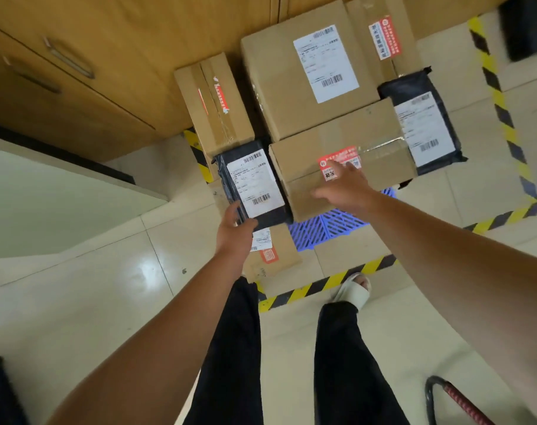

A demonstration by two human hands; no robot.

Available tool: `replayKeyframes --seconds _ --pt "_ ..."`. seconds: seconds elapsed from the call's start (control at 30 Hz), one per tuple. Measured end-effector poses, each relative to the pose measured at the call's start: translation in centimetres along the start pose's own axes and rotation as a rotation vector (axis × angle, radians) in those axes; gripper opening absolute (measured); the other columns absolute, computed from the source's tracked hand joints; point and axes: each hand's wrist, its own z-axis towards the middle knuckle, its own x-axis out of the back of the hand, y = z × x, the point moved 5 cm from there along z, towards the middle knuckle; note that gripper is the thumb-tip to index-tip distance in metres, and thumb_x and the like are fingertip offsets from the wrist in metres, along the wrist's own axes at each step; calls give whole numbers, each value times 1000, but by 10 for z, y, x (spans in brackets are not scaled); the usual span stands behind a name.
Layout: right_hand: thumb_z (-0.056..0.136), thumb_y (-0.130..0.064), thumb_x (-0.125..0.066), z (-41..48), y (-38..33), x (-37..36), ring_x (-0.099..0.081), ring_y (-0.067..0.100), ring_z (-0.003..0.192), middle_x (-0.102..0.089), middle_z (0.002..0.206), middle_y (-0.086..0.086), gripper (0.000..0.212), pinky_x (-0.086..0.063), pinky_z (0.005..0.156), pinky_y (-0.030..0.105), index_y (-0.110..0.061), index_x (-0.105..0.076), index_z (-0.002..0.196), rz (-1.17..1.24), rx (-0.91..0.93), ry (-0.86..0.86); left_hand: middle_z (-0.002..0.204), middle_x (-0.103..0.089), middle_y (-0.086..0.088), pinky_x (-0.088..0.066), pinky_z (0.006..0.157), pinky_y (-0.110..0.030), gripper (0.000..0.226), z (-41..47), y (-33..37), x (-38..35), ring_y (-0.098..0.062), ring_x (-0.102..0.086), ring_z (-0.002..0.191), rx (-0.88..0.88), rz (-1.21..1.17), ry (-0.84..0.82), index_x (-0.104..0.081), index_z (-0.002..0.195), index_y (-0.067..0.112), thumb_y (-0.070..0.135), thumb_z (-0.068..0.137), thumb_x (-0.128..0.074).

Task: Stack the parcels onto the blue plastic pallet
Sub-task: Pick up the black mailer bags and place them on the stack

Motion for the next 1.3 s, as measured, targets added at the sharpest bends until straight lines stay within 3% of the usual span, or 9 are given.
replayKeyframes --seconds 0.07,0.17,0.23,0.33,0.5,0.63,0.77,1.1,1.3 --pt "73 -40 -69 -38 12 25 -54 28 122 -41 151 12 89 -46 88 31 -25 -34 153 141 61 36 123 -64 2 -58 77 -32 41 -37 16 1 -13 -66 97 -12 -2 -56 -55 128 39 23 90 -56" --pt "90 -18 -68 -110 43 58 -66 21 93 -64 116 11 63 -47 69 28 -19 -43 149 280 42 9 124 -65 -5 -53 83 -33 31 -103 41 -12 -14 -64 99 23 -106 -197 -59 121 33 18 94 -54" --pt "94 -17 -66 -159 69 72 -68 8 97 -64 119 9 62 -49 71 21 -23 -40 151 378 11 -71 111 -68 -3 -51 73 -30 24 -155 61 -24 -13 -65 93 11 -160 -173 -60 120 27 20 98 -54" --pt "95 -21 -66 -224 113 98 -49 20 132 -42 153 5 60 -39 88 24 -24 -42 150 549 6 -86 112 -71 -4 -55 84 -31 26 -224 82 -54 -16 -69 98 -55 -185 -206 -60 124 20 18 98 -56" --pt "93 -25 -66 -307 200 143 -53 24 129 -52 145 4 52 -44 107 46 -25 -51 142 785 9 5 118 -68 -5 -54 90 -33 21 -314 103 -114 -21 -67 107 -145 -136 -302 -63 119 22 20 100 -53" --pt "93 -26 -66 -346 265 187 -59 20 117 -62 128 4 38 -52 87 39 -26 -59 130 1013 -34 36 118 -68 -9 -52 91 -36 26 -359 113 -165 -26 -66 108 -177 -74 -368 -62 123 17 22 99 -55" --pt "93 -24 -66 -363 309 236 -65 17 105 -68 106 -1 28 -52 90 41 -24 -64 121 1187 -39 177 104 -73 -5 -53 93 -40 23 -386 123 -221 -25 -67 105 -182 30 -390 -63 120 16 19 99 -54" --pt "91 -15 -64 -342 404 333 -66 22 91 -72 104 10 16 -51 80 36 -18 -71 105 1404 -106 351 99 -73 -7 -55 81 -32 17 -415 199 -416 -20 -69 92 -272 294 -546 -68 107 19 16 96 -55" --pt "92 -17 -64 -277 456 472 -65 21 89 -71 103 7 13 -49 78 34 -16 -71 103 1350 -106 443 105 -71 -11 -54 79 -31 19 -411 272 -563 -24 -68 94 -254 366 -653 -66 108 17 12 94 -55"
